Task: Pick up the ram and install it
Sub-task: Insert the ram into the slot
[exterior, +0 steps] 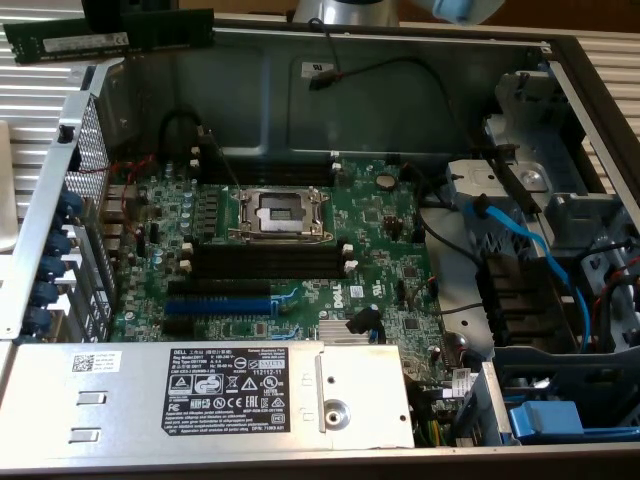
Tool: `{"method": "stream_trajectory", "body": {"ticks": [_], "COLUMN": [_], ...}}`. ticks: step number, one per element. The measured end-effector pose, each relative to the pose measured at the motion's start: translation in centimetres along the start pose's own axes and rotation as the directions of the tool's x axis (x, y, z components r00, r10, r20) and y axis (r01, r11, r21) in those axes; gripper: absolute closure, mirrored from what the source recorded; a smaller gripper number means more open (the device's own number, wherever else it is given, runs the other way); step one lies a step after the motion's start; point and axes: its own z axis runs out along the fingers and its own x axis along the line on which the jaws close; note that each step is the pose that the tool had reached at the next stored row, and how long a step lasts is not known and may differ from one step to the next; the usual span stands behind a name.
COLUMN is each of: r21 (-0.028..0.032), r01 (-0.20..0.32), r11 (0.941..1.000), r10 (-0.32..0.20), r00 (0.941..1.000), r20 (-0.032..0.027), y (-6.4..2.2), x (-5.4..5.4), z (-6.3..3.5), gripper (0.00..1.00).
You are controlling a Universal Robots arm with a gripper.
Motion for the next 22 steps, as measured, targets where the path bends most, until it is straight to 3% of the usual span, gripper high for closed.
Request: {"method": "stream_trajectory", "body": {"ticks": [7, 13, 14, 15, 21, 22], "r21": [-0.0009, -0.0024, -0.0068, -0.0163, -0.0836, -0.0907], "r01": [-0.032, -0.039, -0.039, -0.039, -0.038, -0.038], "r11": [0.9995, 0.9992, 0.9992, 0.9991, 0.9958, 0.9952], "r10": [0.032, 0.039, 0.039, 0.039, 0.039, 0.039], "r00": [0.9995, 0.9992, 0.9992, 0.9992, 0.9993, 0.9992], "r20": [-0.0033, -0.0057, -0.0055, -0.0042, 0.0027, 0.0039], "y": [-0.57, -1.67, -1.89, -2.1, -3.65, -3.98], "x": [0.0, 0.0, 0.1, 0.1, 0.4, 0.5], "z": [-0.08, -0.1, -0.09, -0.09, -0.06, -0.06], "gripper": [0.88, 0.88, 0.88, 0.88, 0.88, 0.88]}}
